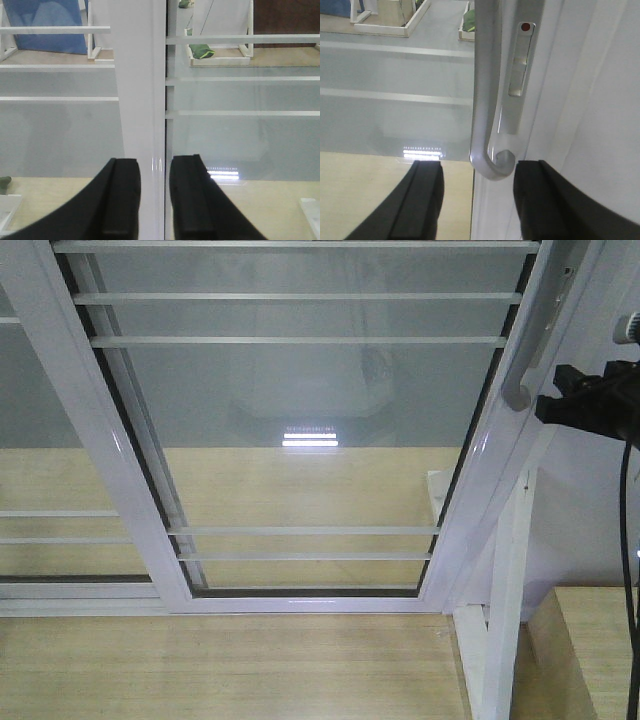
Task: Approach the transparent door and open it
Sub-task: 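Close the right gripper around the grey curved door handle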
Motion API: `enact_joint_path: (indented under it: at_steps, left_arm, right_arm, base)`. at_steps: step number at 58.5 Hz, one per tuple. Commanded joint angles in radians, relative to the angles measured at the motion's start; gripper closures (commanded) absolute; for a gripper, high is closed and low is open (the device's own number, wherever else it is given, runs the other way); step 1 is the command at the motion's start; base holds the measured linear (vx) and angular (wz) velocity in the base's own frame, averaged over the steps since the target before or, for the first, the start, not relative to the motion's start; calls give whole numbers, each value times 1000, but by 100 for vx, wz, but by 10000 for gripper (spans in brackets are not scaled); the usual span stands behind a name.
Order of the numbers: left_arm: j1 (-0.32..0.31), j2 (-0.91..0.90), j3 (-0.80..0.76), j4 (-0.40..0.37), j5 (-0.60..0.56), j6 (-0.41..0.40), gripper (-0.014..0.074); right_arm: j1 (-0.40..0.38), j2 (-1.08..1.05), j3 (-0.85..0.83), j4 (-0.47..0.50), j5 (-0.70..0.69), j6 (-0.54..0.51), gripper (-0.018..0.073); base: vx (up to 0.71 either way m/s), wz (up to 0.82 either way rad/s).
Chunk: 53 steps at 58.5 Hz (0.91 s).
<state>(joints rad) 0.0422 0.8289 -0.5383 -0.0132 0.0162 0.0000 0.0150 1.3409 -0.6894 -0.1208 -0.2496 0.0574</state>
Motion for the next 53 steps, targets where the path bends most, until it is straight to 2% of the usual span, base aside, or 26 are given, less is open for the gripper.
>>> enact_joint_path:
  at_steps: [1,27,40,53]
  left_arm:
    - [-3,-2,-28,-8,-89,-11,274]
    - [-3,-2,-28,-8,-91,-11,274]
    - [-3,-2,-28,-8,-91,-11,275]
    - [-3,-2,-28,-8,-91,-11,275]
  right_arm:
    - [-2,46,-100,5,-109,-6,148]
    - [-2,338,-459,6,-84,-17,158]
    - [-2,419,-540,8,-72,-31,196]
    - [-2,427,-546,10,-56,-29,221]
  base:
    - [0,0]
    - [0,0]
    - [0,0]
    - [0,0]
